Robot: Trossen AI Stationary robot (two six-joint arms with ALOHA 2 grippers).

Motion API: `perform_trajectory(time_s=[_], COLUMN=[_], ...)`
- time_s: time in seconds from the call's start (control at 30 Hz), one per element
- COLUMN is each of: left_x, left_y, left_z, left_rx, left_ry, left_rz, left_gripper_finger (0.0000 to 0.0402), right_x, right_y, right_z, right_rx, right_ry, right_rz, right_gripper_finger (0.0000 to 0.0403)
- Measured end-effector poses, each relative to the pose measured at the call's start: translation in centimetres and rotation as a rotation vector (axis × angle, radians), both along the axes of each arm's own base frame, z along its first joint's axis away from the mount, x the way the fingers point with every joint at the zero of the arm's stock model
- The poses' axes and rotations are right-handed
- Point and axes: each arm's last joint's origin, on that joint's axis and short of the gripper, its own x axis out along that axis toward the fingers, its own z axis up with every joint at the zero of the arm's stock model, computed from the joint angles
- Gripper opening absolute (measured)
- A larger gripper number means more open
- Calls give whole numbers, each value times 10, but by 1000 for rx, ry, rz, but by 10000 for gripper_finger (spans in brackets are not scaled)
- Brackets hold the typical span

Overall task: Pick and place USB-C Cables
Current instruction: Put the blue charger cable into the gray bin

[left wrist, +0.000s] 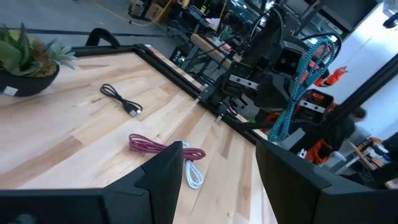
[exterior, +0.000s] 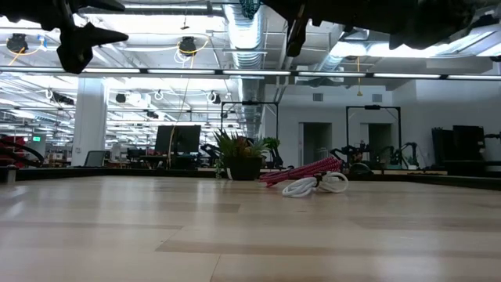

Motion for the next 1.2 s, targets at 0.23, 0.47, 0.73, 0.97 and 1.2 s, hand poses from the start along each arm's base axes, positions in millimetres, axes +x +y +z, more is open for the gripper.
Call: perform_trajectory(time_s=[0.23,0.47,0.73,0.97,1.2], left_x=[0,0,0,0,1], left_y=[1,1,0,-2,-3], left_z=[0,0,0,0,1], left_rx=[2,-1,4,-4,15], left_ry=[-1,-2,0,5,5], left_rz=[19,19,7,-71,-115], left_gripper_finger=[193,193,193,193,193], right_x=[2,7,44,78,108], right_y=[-1,-8,-16,-19,-15], right_z=[-2,-8,-18,-24,-15], right_rx=[-58,-37,45,99,90], right_ry=[-19,-133,-128,-80,2], right_rz=[-14,12,91,114,110], right_gripper_finger=[13,13,13,13,13])
